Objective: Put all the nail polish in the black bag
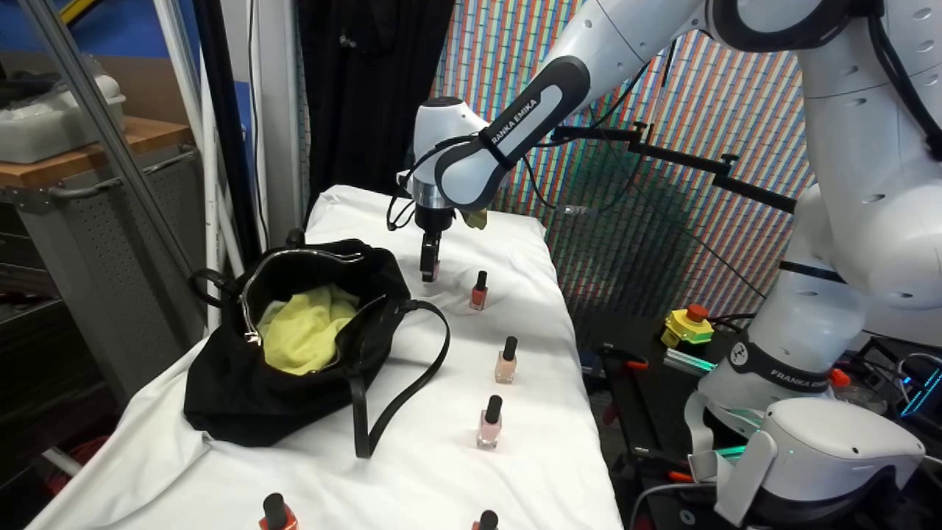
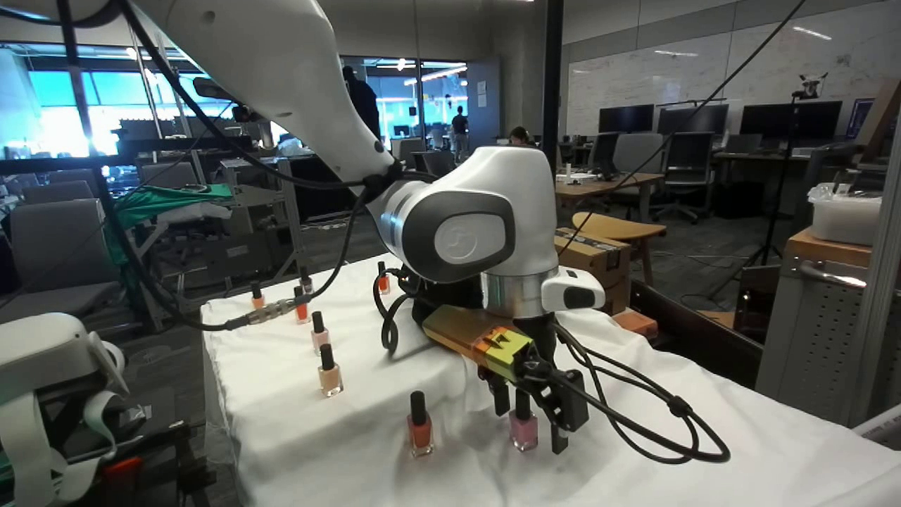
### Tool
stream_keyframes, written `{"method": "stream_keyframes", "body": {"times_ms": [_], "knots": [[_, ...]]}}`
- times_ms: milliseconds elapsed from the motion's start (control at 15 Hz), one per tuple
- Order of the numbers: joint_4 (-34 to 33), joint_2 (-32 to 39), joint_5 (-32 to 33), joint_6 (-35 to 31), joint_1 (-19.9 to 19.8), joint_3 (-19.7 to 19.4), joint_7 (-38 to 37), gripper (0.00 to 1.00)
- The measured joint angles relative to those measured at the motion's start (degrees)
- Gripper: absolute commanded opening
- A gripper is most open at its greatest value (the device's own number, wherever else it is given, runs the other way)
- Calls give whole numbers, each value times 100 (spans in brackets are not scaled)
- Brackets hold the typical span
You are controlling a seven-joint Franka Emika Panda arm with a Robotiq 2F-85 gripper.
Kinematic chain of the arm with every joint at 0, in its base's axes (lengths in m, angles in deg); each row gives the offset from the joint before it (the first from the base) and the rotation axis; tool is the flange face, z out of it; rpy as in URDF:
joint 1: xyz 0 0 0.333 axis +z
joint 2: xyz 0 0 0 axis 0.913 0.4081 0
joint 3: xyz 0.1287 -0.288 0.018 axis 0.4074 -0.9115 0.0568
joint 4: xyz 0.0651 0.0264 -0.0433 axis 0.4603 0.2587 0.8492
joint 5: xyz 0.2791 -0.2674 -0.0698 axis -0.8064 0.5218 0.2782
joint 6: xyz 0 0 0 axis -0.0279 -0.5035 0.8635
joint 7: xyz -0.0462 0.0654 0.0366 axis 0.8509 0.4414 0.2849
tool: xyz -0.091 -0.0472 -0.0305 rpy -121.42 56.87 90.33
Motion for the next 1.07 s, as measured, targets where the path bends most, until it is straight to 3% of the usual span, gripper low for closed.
{"method": "stream_keyframes", "body": {"times_ms": [533, 600, 667, 1067], "knots": [[0, 0, 36, 76, 35, 3, -1, 97], [0, 0, 36, 76, 35, 5, -1, 91], [0, 0, 36, 76, 35, 6, -1, 78], [0, 0, 36, 76, 35, 6, -1, 36]]}}
